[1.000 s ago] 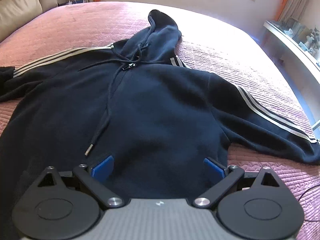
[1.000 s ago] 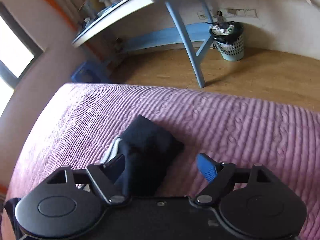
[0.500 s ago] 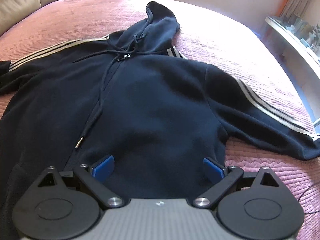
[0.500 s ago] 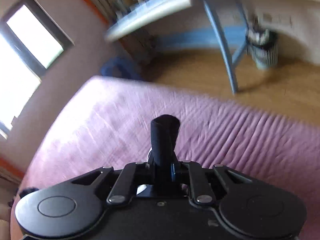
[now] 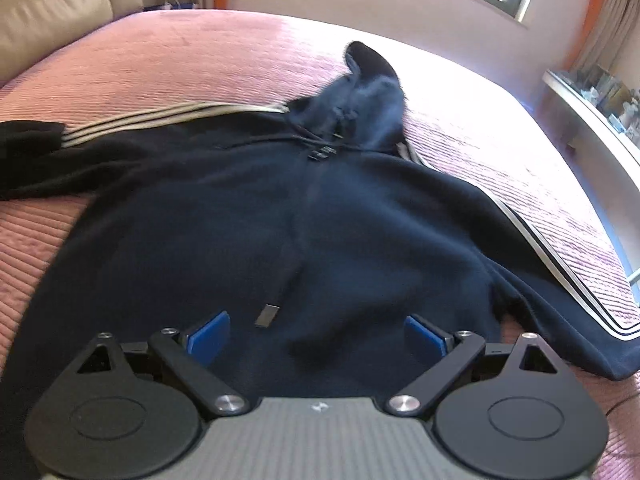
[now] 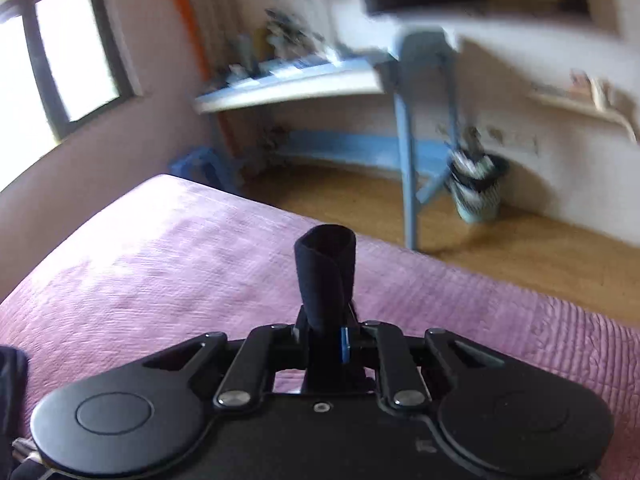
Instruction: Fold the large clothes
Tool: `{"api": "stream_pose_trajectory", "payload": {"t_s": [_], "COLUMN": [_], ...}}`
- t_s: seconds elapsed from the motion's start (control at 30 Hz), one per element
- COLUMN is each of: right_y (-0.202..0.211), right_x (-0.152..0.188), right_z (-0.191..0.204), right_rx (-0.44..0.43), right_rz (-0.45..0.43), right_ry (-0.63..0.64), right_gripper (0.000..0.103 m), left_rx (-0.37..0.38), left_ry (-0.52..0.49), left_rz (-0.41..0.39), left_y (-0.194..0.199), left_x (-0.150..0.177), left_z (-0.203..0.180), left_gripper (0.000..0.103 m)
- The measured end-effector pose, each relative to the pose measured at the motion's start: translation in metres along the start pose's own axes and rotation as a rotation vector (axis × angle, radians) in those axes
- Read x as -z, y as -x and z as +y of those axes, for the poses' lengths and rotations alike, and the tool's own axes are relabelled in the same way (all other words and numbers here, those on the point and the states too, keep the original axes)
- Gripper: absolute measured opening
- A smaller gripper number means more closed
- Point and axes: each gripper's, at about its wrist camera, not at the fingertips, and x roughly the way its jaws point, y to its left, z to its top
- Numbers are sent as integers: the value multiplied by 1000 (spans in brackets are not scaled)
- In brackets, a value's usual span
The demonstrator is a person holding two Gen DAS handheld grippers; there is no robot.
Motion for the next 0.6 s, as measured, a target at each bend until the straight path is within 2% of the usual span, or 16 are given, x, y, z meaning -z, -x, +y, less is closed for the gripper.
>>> {"api": "stream_pose_trajectory", "payload": {"t_s": [0.07,0.27,0.37,0.47,0.53,0.57,0.6], "right_y": [19,124,179,215,228,230,232], "right_x": [4,47,90,142,185,203,223], "right_z": [39,202,294,373,424,443,459], "right_rx": [-36,-299,-452,-575,-660,-699,-759], "right_rz": [-41,-127,-145,-135,-68,-27,28], "right_ry": [47,125,192,281,348,403,479], "right_gripper": [17,18,18,21,31,47,56], "left_rx": [-2,-40,-69,-82,-83,-84,-85], "left_ry": [5,-15,-3,33,46,45,39], "left_rz": [-6,-66,-87,-97,-97,-96,-95], "left_y": [10,43,53,57,55,54,51], "left_x": [-6,-32,-47,-60,-66,-67,-68], "left_z": [25,109,154,193,215,225,233], "left_gripper": [93,93,93,93,93,93,93]}}
